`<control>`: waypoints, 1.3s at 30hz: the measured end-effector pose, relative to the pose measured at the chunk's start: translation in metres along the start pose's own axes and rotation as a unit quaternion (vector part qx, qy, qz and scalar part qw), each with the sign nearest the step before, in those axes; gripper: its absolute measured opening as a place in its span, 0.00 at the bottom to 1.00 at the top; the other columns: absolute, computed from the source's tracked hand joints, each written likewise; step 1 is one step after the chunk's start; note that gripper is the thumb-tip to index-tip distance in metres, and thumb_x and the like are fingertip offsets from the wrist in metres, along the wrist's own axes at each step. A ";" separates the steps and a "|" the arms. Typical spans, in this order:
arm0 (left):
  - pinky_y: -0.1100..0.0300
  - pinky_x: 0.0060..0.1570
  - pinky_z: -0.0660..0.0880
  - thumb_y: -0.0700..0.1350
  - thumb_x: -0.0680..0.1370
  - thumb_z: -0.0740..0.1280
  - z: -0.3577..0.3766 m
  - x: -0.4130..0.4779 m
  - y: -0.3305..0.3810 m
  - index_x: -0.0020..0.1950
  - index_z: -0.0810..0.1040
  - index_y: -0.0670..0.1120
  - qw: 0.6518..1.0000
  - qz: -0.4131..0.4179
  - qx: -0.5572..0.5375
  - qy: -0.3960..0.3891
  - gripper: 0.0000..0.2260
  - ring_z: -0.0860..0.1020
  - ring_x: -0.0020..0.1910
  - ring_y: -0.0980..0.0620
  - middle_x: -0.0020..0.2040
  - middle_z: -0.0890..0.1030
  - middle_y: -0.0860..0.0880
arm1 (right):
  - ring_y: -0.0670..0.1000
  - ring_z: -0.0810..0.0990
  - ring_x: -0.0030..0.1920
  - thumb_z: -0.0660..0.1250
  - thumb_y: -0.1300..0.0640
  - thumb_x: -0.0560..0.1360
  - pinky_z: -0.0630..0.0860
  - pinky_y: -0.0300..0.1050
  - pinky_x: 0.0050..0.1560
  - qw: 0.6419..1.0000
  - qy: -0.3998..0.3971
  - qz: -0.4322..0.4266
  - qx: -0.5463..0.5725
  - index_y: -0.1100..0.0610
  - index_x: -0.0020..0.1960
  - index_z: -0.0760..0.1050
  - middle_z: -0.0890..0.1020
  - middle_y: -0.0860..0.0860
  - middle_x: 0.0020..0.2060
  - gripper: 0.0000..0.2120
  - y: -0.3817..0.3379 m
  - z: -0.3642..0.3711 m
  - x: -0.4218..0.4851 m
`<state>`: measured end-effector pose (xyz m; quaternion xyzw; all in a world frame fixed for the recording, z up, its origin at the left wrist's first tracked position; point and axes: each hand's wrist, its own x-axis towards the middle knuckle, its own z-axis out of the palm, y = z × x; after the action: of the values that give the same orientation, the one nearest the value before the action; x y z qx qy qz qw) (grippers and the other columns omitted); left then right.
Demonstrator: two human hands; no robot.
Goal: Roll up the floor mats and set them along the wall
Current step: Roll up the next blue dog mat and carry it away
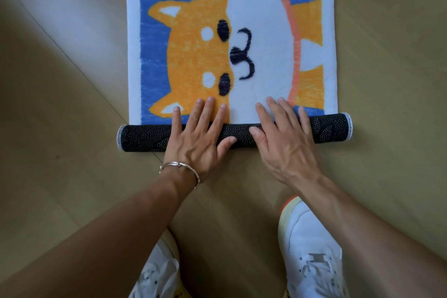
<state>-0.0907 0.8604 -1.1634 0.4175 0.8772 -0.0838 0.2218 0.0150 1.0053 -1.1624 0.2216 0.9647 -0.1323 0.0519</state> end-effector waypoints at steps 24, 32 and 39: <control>0.37 0.68 0.52 0.49 0.78 0.55 -0.030 0.032 -0.014 0.75 0.31 0.46 0.996 0.029 0.079 0.025 0.37 0.48 0.75 0.44 0.77 0.45 0.45 | 0.60 0.71 0.64 0.56 0.40 0.76 0.57 0.59 0.69 0.998 -0.010 -0.044 -0.039 0.58 0.68 0.70 0.75 0.58 0.61 0.28 0.003 -0.013 0.039; 0.45 0.55 0.65 0.49 0.75 0.58 -0.028 0.004 -0.003 0.76 0.45 0.49 0.998 0.037 0.047 0.001 0.33 0.68 0.57 0.44 0.62 0.65 0.46 | 0.59 0.77 0.46 0.65 0.46 0.71 0.65 0.50 0.53 0.995 -0.004 -0.088 -0.036 0.56 0.58 0.77 0.79 0.53 0.47 0.20 0.011 -0.014 0.016; 0.46 0.42 0.71 0.50 0.61 0.71 0.027 -0.080 0.020 0.66 0.66 0.47 0.998 0.054 -0.018 0.018 0.34 0.75 0.41 0.43 0.48 0.78 0.45 | 0.55 0.76 0.53 0.56 0.43 0.76 0.65 0.51 0.59 0.988 -0.131 -0.082 -0.013 0.54 0.65 0.72 0.77 0.51 0.53 0.24 0.001 -0.007 -0.086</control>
<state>-0.0223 0.8089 -1.1498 0.4613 0.8588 -0.0484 0.2173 0.0925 0.9726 -1.1420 0.1220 0.9660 -0.1520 0.1700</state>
